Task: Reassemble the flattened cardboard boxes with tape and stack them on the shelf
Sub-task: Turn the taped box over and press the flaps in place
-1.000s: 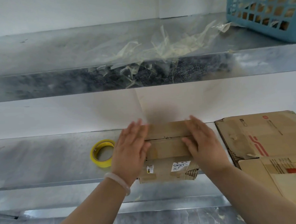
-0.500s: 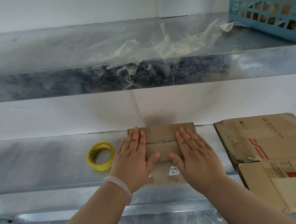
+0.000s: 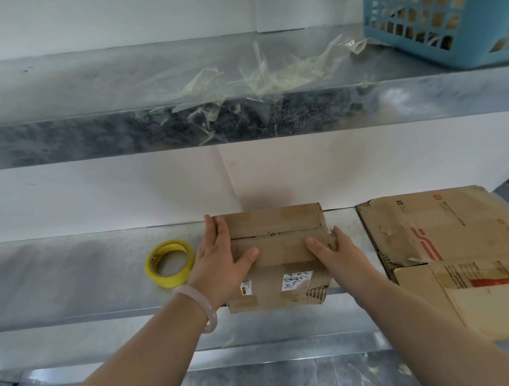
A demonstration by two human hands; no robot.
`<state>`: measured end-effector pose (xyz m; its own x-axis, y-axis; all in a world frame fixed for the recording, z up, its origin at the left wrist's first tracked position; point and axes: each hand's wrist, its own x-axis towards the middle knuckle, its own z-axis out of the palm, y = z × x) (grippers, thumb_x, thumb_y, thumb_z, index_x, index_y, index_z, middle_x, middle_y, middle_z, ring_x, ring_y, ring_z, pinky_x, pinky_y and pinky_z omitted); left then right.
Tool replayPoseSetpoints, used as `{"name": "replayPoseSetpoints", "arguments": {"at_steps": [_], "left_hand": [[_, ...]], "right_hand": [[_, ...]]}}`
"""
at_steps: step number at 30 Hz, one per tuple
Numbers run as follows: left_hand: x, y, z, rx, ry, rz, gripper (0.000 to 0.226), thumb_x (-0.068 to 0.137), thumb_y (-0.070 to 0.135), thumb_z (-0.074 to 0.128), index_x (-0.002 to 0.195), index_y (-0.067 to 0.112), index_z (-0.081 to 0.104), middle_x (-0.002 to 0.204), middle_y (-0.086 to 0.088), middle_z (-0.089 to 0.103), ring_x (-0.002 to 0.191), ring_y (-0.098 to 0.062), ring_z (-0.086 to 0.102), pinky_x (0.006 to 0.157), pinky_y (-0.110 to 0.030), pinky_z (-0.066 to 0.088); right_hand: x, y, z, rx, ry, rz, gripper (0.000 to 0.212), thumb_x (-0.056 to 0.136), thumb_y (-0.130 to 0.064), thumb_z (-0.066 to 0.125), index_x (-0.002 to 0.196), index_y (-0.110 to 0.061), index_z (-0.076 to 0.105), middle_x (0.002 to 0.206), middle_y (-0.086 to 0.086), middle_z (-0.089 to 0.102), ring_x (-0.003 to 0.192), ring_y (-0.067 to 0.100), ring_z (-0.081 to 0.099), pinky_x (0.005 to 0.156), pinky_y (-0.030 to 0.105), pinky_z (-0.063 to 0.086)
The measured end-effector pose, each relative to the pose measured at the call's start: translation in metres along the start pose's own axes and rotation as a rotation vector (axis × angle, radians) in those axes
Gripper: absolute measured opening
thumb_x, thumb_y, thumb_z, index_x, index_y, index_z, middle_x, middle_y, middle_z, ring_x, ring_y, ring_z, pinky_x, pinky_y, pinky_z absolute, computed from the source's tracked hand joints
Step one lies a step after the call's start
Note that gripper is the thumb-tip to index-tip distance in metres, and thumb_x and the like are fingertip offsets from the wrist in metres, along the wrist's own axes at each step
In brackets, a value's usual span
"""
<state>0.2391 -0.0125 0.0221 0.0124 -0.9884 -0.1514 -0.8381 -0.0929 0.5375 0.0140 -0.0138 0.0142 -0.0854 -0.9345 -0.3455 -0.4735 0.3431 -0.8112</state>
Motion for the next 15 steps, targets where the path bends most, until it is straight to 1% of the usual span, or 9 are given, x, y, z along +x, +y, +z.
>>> {"name": "replayPoseSetpoints", "arguments": {"at_steps": [2,4,5,7,9,10,12,14,15], "left_hand": [[-0.009,0.001,0.002,-0.016,0.035,0.027,0.087,0.091,0.055,0.049,0.153,0.025,-0.004,0.158,0.000,-0.021,0.148,-0.023,-0.002,0.117,-0.029,0.005],[-0.018,0.000,-0.002,-0.042,0.097,0.043,0.084,0.086,0.058,0.054,0.152,0.036,0.005,0.160,0.001,-0.008,0.147,-0.023,0.004,0.117,-0.032,0.009],[-0.023,-0.002,-0.007,-0.043,0.140,0.041,0.083,0.082,0.063,0.055,0.150,0.041,0.012,0.159,0.000,0.002,0.145,-0.022,0.009,0.117,-0.033,0.012],[-0.032,-0.003,-0.022,0.003,0.244,0.061,0.084,0.069,0.077,0.046,0.145,0.047,0.026,0.153,0.000,0.018,0.141,-0.021,0.017,0.115,-0.035,0.016],[-0.038,-0.002,-0.042,0.088,0.289,0.153,0.085,0.066,0.081,0.041,0.143,0.046,0.030,0.150,0.007,0.023,0.139,-0.017,0.019,0.115,-0.037,0.018],[-0.041,0.000,-0.052,0.138,0.264,0.215,0.083,0.069,0.080,0.045,0.143,0.045,0.029,0.149,0.011,0.026,0.138,-0.015,0.021,0.115,-0.037,0.020],[-0.048,0.006,-0.070,0.168,0.128,0.312,0.080,0.071,0.073,0.058,0.140,0.050,0.025,0.141,0.019,0.038,0.128,-0.007,0.036,0.107,-0.028,0.032],[-0.054,0.012,-0.079,0.072,-0.019,0.356,0.085,0.068,0.061,0.073,0.134,0.062,0.018,0.130,0.030,0.043,0.113,0.004,0.045,0.090,-0.014,0.037],[-0.056,0.012,-0.079,0.018,-0.030,0.375,0.091,0.066,0.056,0.078,0.130,0.067,0.015,0.127,0.034,0.042,0.109,0.009,0.045,0.084,-0.009,0.037]], "right_hand": [[-0.010,0.009,0.007,0.045,0.037,0.016,0.070,0.084,-0.065,0.056,0.136,-0.019,0.048,0.113,-0.008,0.064,0.103,0.013,0.061,0.095,0.036,0.050],[-0.021,0.008,0.011,0.048,0.082,-0.041,0.042,0.095,-0.050,0.052,0.124,-0.020,0.056,0.095,-0.016,0.061,0.089,0.002,0.058,0.083,0.026,0.049],[-0.027,0.004,0.010,0.062,0.099,-0.082,0.036,0.097,-0.045,0.050,0.124,-0.022,0.057,0.094,-0.020,0.060,0.087,-0.002,0.055,0.078,0.021,0.046],[-0.039,-0.006,0.006,0.093,0.118,-0.163,0.037,0.098,-0.042,0.048,0.130,-0.025,0.055,0.099,-0.022,0.060,0.092,-0.003,0.056,0.077,0.016,0.043],[-0.051,-0.019,0.001,0.116,0.144,-0.255,0.042,0.096,-0.043,0.050,0.136,-0.029,0.053,0.112,-0.018,0.063,0.106,0.003,0.058,0.085,0.017,0.046],[-0.057,-0.024,-0.002,0.099,0.152,-0.307,0.046,0.095,-0.045,0.051,0.138,-0.032,0.051,0.122,-0.017,0.061,0.115,0.005,0.056,0.093,0.020,0.047],[-0.069,-0.039,-0.011,0.000,0.157,-0.444,0.055,0.092,-0.047,0.054,0.144,-0.034,0.044,0.142,-0.021,0.045,0.131,0.001,0.042,0.109,0.025,0.037],[-0.076,-0.054,-0.018,-0.149,0.127,-0.609,0.058,0.091,-0.050,0.055,0.145,-0.036,0.041,0.148,-0.027,0.033,0.135,-0.008,0.031,0.112,0.021,0.029],[-0.077,-0.058,-0.021,-0.236,0.105,-0.677,0.059,0.091,-0.055,0.053,0.146,-0.037,0.039,0.149,-0.029,0.030,0.135,-0.010,0.027,0.113,0.018,0.025]]}}
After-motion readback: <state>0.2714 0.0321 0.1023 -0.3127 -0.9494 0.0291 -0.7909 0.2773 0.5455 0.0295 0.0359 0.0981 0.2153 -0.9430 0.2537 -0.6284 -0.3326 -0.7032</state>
